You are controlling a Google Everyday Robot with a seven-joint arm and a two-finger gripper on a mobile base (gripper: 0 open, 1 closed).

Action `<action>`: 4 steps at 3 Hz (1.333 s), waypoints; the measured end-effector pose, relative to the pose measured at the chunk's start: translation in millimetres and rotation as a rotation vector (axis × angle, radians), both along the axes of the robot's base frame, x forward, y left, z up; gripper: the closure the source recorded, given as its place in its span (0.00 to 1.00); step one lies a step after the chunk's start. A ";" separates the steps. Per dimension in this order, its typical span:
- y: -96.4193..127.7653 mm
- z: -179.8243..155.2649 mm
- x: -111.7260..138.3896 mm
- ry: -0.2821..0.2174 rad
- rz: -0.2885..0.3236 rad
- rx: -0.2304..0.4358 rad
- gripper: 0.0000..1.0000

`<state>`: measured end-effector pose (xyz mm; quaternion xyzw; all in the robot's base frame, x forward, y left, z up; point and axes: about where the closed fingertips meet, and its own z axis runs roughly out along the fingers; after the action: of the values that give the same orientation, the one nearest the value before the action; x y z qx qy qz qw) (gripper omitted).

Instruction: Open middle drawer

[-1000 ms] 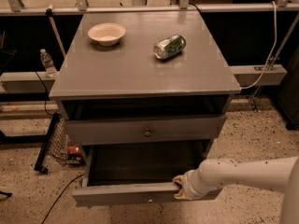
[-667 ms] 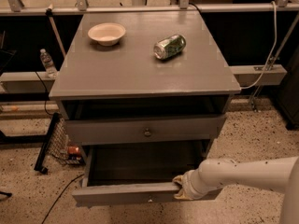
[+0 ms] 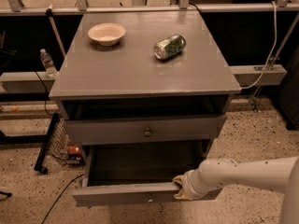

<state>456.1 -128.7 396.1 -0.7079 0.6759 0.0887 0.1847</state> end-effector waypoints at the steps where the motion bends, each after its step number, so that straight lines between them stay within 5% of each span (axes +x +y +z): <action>1: 0.0 0.0 0.0 0.000 0.000 0.000 1.00; 3: 0.0 0.0 -0.1 0.000 0.000 0.000 1.00; 4: 0.0 0.0 -0.1 0.000 0.000 0.000 0.86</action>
Offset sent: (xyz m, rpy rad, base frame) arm -0.2439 -0.0490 0.0503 -0.0978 -0.1973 -0.3234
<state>455.9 -128.7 396.1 -0.7079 0.6760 0.0887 0.1847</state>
